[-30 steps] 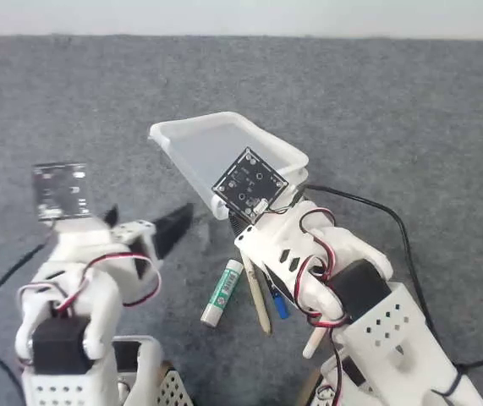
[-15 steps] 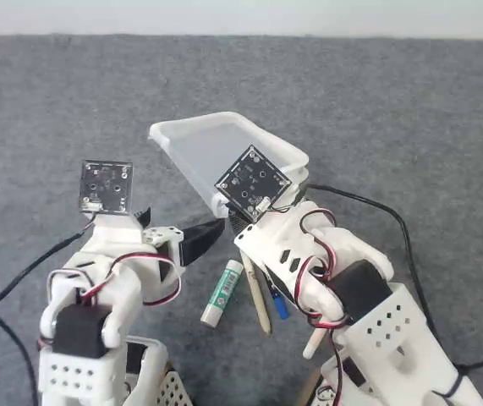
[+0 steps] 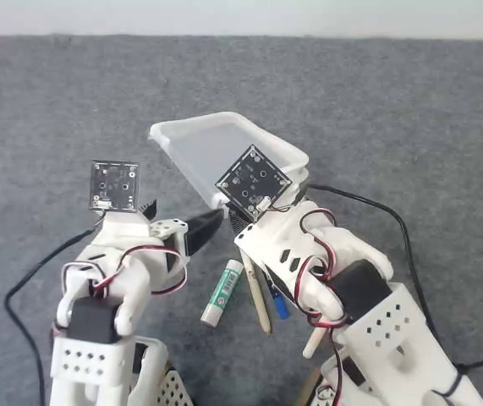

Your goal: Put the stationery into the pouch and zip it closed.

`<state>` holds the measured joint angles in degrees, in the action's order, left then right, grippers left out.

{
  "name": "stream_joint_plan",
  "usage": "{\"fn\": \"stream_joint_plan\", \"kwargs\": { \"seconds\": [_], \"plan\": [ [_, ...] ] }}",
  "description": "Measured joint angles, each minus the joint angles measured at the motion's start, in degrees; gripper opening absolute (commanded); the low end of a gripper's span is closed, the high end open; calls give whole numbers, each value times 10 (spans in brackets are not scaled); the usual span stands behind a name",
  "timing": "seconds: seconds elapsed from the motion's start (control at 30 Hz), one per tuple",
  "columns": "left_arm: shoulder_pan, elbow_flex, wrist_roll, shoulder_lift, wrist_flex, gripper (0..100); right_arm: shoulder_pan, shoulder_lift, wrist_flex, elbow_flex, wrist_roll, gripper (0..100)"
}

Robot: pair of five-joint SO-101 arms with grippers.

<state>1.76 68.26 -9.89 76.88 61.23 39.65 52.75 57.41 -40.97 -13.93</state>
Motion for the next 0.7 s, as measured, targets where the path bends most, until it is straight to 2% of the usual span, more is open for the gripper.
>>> {"fn": "stream_joint_plan", "kwargs": {
  "seconds": [0.2, 0.4, 0.7],
  "plan": [
    [2, 17, 0, 0, -27, 334, 1, 0, 0, 0, 0, 6],
    [1, 36, -1, 0, -55, 229, 19, 0, 0, 0, 0, 6],
    [2, 36, 44, 4, -65, 81, 23, 0, 0, 0, 0, 6]
  ]
}}
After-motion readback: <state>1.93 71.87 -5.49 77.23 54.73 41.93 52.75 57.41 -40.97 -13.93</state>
